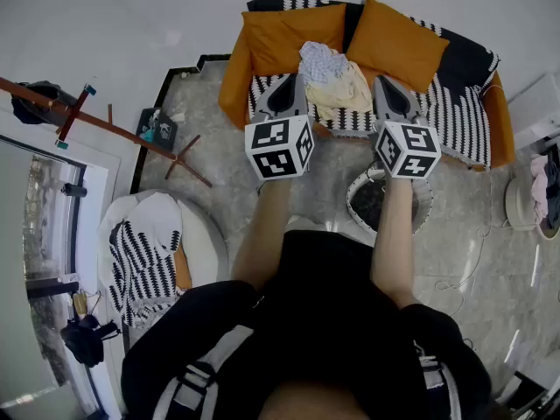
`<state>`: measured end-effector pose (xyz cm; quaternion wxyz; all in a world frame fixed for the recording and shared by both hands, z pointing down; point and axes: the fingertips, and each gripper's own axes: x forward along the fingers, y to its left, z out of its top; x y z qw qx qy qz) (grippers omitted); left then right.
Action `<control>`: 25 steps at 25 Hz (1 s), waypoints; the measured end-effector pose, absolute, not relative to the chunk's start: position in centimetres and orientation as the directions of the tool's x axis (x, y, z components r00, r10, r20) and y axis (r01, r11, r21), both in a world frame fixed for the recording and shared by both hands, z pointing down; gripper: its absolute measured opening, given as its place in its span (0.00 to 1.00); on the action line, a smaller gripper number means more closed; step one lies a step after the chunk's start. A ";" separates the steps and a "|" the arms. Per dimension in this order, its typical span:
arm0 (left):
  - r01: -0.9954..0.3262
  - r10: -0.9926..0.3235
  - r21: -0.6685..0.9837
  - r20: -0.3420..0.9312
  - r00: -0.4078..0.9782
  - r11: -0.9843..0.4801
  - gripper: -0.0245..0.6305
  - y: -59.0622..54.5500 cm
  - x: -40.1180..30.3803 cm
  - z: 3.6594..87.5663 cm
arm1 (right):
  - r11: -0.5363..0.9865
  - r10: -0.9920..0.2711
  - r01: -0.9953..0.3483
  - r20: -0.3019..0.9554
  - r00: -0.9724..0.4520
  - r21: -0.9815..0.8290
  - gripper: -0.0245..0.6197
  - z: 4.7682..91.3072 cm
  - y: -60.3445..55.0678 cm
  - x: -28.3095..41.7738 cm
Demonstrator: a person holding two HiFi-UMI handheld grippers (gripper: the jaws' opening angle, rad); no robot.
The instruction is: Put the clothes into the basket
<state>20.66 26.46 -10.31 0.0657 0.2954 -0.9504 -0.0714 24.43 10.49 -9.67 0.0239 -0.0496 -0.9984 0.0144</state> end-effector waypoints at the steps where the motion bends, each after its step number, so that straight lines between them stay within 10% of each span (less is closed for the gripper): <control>1: -0.546 -0.566 0.181 0.085 -0.820 0.818 0.05 26.5 20.5 -10.1 | 0.994 0.103 0.101 0.039 -0.994 -0.034 0.06 -9.7 10.5 24.3; 25: -0.469 -0.517 0.281 0.130 -0.846 0.838 0.05 29.9 16.1 -7.0 | 0.980 0.128 0.118 0.055 -0.990 -0.162 0.06 -6.6 11.6 17.5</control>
